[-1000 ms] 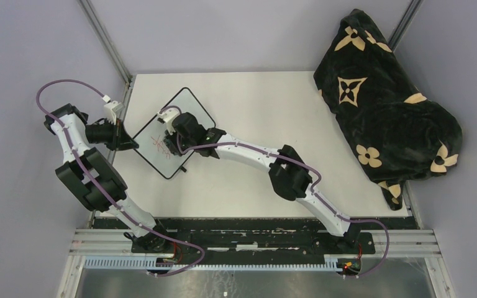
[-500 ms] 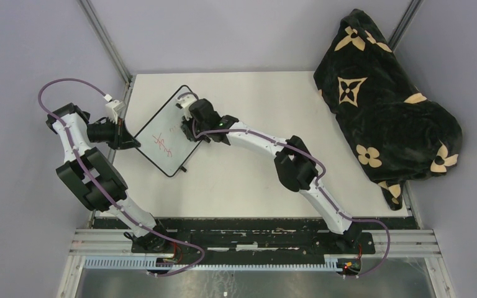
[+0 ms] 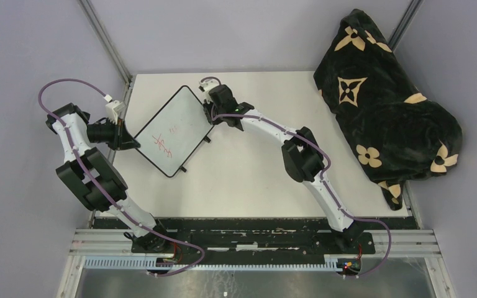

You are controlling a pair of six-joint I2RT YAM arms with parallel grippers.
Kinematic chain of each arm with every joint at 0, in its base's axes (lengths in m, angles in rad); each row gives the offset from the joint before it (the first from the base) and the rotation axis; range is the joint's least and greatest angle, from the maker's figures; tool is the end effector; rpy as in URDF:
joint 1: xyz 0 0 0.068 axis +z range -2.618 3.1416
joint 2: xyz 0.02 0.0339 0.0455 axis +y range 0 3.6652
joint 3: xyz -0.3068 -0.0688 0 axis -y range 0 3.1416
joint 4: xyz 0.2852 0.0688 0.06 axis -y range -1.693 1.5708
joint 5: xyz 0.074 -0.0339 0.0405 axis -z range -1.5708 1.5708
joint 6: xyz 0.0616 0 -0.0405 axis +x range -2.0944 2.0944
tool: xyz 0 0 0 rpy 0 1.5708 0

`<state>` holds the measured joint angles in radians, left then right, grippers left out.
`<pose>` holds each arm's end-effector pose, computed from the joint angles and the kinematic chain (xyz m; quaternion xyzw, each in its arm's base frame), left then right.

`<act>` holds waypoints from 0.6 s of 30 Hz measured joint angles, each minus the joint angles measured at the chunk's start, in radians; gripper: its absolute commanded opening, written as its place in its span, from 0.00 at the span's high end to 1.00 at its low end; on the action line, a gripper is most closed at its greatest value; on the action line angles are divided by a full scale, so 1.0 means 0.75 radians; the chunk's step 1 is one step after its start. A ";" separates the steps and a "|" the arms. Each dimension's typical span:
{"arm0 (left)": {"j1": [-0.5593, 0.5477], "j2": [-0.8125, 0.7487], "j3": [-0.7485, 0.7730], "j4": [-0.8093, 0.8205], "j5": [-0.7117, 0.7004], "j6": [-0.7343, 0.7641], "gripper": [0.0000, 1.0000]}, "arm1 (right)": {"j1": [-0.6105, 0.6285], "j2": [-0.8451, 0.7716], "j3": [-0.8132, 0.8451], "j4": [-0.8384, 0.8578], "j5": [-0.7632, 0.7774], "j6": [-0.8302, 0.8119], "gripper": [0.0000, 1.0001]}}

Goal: Erase the whiteboard

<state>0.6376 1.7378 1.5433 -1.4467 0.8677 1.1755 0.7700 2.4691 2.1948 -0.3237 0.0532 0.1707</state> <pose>0.3128 0.1732 0.3062 0.2267 0.8781 -0.2841 0.3111 0.4781 0.4590 0.2088 -0.2490 0.8480 0.1908 0.4272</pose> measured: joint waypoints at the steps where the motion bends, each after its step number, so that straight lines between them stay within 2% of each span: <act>1: 0.000 0.000 0.000 -0.001 -0.001 0.000 0.97 | 0.008 0.000 0.001 0.000 0.002 0.001 0.99; 18: 0.001 -0.030 -0.022 -0.010 -0.035 0.000 0.97 | 0.308 0.049 0.233 0.008 -0.025 0.061 0.99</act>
<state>0.6380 1.7153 1.5265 -1.4540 0.8417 1.1755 1.0008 2.5057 2.3699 -0.3176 0.0341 0.2161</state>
